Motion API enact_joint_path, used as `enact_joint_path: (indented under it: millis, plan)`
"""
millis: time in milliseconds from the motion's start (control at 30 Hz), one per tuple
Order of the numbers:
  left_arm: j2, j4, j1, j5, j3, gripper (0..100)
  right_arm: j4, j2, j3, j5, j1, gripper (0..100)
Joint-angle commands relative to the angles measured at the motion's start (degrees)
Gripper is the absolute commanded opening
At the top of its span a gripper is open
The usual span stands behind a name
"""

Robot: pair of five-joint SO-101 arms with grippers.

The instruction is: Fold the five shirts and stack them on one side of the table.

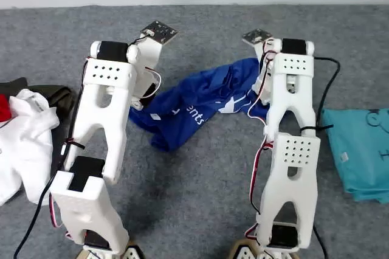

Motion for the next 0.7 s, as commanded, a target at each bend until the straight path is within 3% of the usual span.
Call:
enact_joint_path:
  millis: [0,267,500,667]
  plan:
    - [-3.3,-0.1,0.8,-0.6,-0.2,1,2.2,-6.0,-0.3,-5.9,0.7,26.2]
    - [-3.3,-0.1,0.8,-0.6,-0.2,1,2.2,-20.4,2.1,-8.6,0.5,25.5]
    - [-3.3,-0.1,0.8,-0.6,-0.2,1,1.9,-27.5,7.9,-8.7,0.6,1.3]
    - [-3.3,-0.1,0.8,-0.6,-0.2,1,1.9,-29.3,7.9,-8.5,1.7,0.9]
